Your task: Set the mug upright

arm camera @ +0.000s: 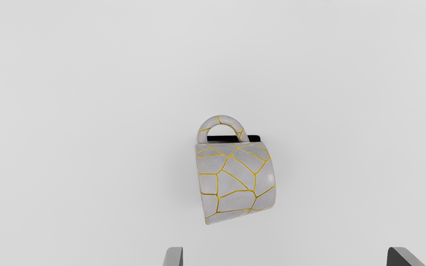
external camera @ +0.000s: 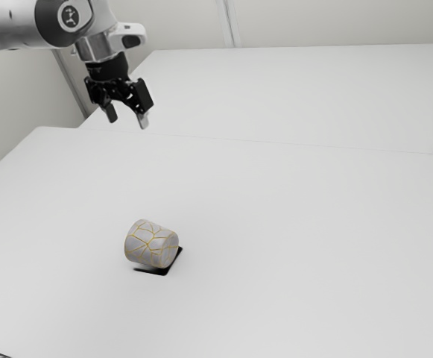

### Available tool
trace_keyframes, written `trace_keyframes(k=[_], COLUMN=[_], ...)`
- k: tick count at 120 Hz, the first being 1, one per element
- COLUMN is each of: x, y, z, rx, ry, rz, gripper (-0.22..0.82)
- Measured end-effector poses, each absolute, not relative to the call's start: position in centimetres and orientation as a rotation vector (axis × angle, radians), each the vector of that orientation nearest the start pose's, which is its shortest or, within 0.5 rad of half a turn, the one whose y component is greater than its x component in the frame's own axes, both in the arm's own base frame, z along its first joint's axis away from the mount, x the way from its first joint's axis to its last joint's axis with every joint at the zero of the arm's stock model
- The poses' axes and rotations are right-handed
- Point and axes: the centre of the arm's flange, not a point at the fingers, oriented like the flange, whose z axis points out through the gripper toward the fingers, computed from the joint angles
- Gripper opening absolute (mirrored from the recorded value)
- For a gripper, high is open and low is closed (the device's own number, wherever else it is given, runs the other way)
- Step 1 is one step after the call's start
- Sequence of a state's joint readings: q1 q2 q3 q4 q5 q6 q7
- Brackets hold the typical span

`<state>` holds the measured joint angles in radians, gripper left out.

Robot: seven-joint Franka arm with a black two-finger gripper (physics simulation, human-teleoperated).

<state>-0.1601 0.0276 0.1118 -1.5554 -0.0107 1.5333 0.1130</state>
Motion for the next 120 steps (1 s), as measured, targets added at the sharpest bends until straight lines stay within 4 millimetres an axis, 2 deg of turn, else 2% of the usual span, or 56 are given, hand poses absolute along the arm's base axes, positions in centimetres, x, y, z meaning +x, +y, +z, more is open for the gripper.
trace_keyframes(k=[21,29,42,45,47,54,57,60,63,77,87,95,109,120], x=[55.1,54.7,55.2,55.4,55.5,54.5,53.8,53.3,53.2,53.4,52.7,51.9,49.7,47.4], y=[-0.5,0.1,1.5,3.1,4.8,13.1,15.9,17.6,18.5,18.4,18.8,18.2,16.6,15.4], z=[59.9,56.7,49.3,48.0,47.0,44.2,43.2,42.4,41.6,37.6,34.4,32.6,31.9,32.4], rx=[-3.163,-3.230,-3.385,-3.423,-3.449,-3.539,-3.572,-3.600,-3.626,-3.745,-3.863,-3.966,-4.087,-4.148], ry=[0.206,0.214,0.199,0.157,0.108,-0.135,-0.219,-0.267,-0.284,-0.244,-0.260,-0.238,-0.135,-0.070], rz=[0.087,0.176,0.338,0.354,0.360,0.344,0.328,0.313,0.302,0.282,0.257,0.233,0.151,0.034], gripper=[0.60,0.60,0.60,0.60,0.60,0.60,0.60,0.60,0.60,0.60,0.60,0.60,0.60,0.60])
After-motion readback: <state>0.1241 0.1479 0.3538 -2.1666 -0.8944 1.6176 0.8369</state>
